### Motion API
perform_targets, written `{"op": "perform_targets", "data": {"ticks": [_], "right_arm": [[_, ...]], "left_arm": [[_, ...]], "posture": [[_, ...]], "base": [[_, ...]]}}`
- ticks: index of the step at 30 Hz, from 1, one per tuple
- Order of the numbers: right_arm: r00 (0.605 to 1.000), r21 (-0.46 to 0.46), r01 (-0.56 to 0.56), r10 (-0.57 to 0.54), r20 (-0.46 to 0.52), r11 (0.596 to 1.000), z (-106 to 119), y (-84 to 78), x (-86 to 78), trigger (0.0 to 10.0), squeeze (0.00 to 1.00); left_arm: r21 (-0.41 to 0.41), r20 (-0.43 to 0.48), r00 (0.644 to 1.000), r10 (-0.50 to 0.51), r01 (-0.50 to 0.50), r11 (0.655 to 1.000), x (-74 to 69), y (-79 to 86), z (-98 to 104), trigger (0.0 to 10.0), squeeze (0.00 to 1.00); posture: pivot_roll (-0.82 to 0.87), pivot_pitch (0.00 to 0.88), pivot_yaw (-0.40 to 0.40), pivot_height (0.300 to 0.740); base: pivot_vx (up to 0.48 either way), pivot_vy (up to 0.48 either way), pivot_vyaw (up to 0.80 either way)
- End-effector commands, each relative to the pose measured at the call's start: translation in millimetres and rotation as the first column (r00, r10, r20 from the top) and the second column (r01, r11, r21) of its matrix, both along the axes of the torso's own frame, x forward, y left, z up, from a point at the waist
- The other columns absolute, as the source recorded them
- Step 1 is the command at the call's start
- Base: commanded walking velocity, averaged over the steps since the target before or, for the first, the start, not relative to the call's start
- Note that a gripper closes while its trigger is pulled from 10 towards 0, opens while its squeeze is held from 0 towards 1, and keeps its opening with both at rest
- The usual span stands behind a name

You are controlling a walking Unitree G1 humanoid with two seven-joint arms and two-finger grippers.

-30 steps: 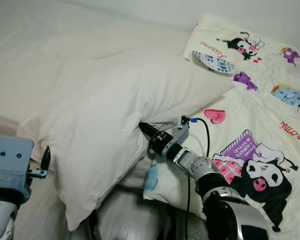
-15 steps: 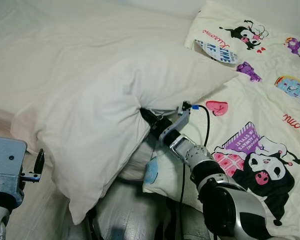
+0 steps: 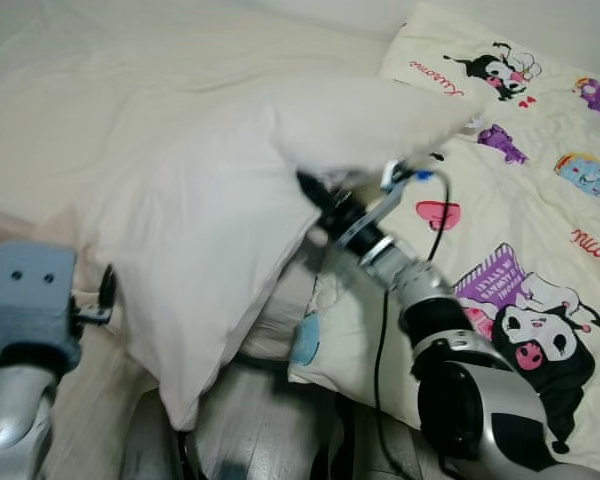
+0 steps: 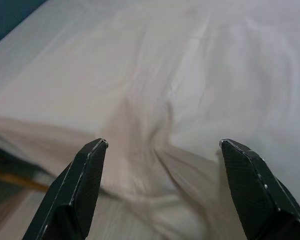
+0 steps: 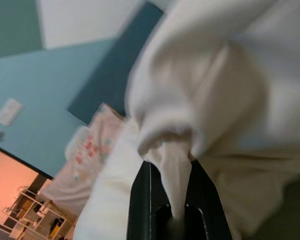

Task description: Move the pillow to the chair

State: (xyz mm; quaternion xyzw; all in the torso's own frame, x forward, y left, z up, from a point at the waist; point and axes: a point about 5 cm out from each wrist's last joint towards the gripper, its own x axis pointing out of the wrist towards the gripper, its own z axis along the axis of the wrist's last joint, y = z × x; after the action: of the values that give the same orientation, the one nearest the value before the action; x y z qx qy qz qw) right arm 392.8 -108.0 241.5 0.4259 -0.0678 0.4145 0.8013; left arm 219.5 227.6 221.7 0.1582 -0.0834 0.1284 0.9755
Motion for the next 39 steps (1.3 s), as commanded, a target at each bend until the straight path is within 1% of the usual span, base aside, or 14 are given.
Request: {"op": "perform_targets", "data": {"ticks": [1, 3, 6, 9, 15, 21, 23, 26, 27, 28, 29, 30, 34, 39], "right_arm": [[0.994, 0.05, -0.007, 0.001, 0.113, 0.999, 27.1, -8.4, -1.4, 0.0, 0.0], [0.972, 0.063, -0.045, 0.029, 0.231, 0.997, 58.8, -11.9, -8.9, 0.0, 0.0], [0.967, 0.057, -0.054, 0.038, 0.254, 0.997, 63.6, -11.2, -10.6, 0.0, 0.0], [0.943, 0.044, -0.086, 0.067, 0.326, 0.995, 79.1, -11.4, -20.8, 0.0, 0.0], [0.926, -0.001, -0.116, 0.108, 0.361, 0.993, 83.8, -9.6, -35.3, 0.0, 0.0], [0.933, -0.041, -0.156, 0.161, 0.321, 0.987, 65.0, -2.2, -48.5, 0.0, 0.0], [0.948, -0.076, -0.16, 0.174, 0.266, 0.984, 43.1, 4.0, -57.9, 0.0, 0.0], [0.951, -0.085, -0.157, 0.174, 0.257, 0.984, 39.7, 4.7, -59.8, 0.0, 0.0], [0.955, -0.099, -0.157, 0.176, 0.24, 0.983, 33.8, 6.3, -61.2, 0.0, 0.0], [0.955, -0.099, -0.157, 0.176, 0.24, 0.983, 33.8, 6.3, -61.2, 0.0, 0.0], [0.961, -0.138, -0.156, 0.182, 0.208, 0.978, 22.2, 11.1, -61.3, 0.0, 0.0], [0.963, -0.15, -0.155, 0.184, 0.198, 0.976, 18.8, 12.6, -61.0, 0.0, 0.0], [0.975, -0.205, -0.129, 0.162, 0.155, 0.97, 6.6, 17.4, -58.5, 0.0, 0.0], [0.982, -0.302, -0.122, 0.159, 0.101, 0.945, -17.2, 20.2, -64.3, 0.0, 0.0]], "left_arm": [[-0.022, -0.01, 1.0, 0.007, -0.007, 1.0, 4.1, -0.6, -5.3, 10.0, 0.0], [-0.026, 0.051, 0.999, 0.01, -0.008, 1.0, 20.5, -1.0, 4.7, 10.0, 0.0], [-0.025, 0.064, 0.998, 0.012, -0.01, 1.0, 24.0, -0.7, 7.0, 10.0, 0.0], [-0.024, 0.11, 0.994, 0.025, -0.023, 0.999, 29.6, 0.6, 14.2, 10.0, 0.0], [-0.037, 0.163, 0.985, 0.05, -0.045, 0.998, 37.1, 1.2, 21.3, 10.0, 0.0], [-0.1, 0.188, 0.981, 0.036, -0.017, 0.995, 44.3, -4.0, 24.4, 10.0, 0.0], [-0.139, 0.136, 0.991, -0.01, 0.029, 0.99, 47.3, -19.8, 7.5, 10.0, 0.0], [-0.146, 0.131, 0.991, -0.016, 0.035, 0.989, 48.0, -22.5, 4.9, 10.0, 0.0], [-0.161, 0.127, 0.991, -0.041, 0.062, 0.985, 48.4, -30.3, 0.0, 10.0, 0.0], [-0.161, 0.127, 0.991, -0.041, 0.062, 0.985, 48.4, -30.3, 0.0, 10.0, 0.0], [-0.19, 0.12, 0.989, -0.089, 0.111, 0.975, 49.2, -44.3, -8.3, 10.0, 0.0], [-0.2, 0.119, 0.988, -0.104, 0.126, 0.972, 49.7, -48.8, -10.9, 10.0, 0.0], [-0.208, 0.119, 0.986, -0.119, 0.142, 0.968, 50.6, -54.0, -13.7, 10.0, 0.0], [-0.224, 0.112, 0.987, -0.114, 0.137, 0.965, 48.7, -56.6, -19.1, 10.0, 0.0]], "posture": [[0.03, 0.114, -0.117, 0.491], [0.02, 0.051, -0.122, 0.511], [0.02, 0.042, -0.123, 0.516], [0.02, 0.0, -0.126, 0.531], [0.02, 0.0, -0.128, 0.556], [0.02, 0.0, -0.126, 0.576], [0.02, 0.0, -0.121, 0.591], [0.02, 0.0, -0.121, 0.601], [0.01, 0.0, -0.113, 0.611], [0.01, 0.0, -0.113, 0.611], [0.01, 0.0, -0.122, 0.621], [0.01, 0.0, -0.122, 0.626], [0.01, 0.0, -0.123, 0.641], [0.01, 0.0, -0.127, 0.666]], "base": [[0.0, 0.0, 0.0], [0.0, 0.0, 0.0], [0.0, 0.0, 0.0], [0.0, 0.0, 0.0], [0.0, 0.0, 0.0], [0.0, 0.0, 0.0], [-0.3, 0.0, 0.0], [-0.33, 0.0, 0.0], [0.0, 0.0, 0.0], [0.0, 0.0, 0.0], [0.0, 0.0, 0.0], [0.0, 0.0, 0.0], [0.0, 0.0, 0.0], [0.0, 0.0, 0.0]]}}
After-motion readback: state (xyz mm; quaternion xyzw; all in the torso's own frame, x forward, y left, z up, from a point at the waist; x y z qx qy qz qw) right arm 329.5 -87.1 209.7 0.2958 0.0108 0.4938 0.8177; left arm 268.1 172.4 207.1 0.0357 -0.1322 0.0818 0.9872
